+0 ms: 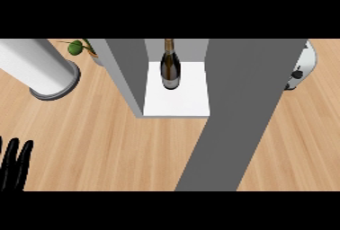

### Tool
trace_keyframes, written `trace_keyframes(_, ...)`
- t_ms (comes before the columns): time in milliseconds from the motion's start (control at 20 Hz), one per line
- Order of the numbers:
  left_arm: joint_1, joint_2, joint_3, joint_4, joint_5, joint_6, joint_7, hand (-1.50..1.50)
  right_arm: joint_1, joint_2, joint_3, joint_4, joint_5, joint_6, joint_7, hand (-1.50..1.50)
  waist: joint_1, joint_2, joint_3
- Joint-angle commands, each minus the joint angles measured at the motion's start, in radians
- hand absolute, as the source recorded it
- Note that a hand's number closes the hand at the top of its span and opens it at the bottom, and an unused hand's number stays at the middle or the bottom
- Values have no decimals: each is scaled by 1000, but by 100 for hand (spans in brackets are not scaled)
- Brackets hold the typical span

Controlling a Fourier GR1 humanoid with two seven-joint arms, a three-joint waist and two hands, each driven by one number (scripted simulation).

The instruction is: Pick up the wine, place it into the cabinet and close the cabinet

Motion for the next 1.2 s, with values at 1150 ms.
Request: trace_keyframes(1150, -25, 30, 218, 56, 153, -235, 119, -150, -627, -3, 279, 217, 269, -627, 4, 150, 25, 11, -2)
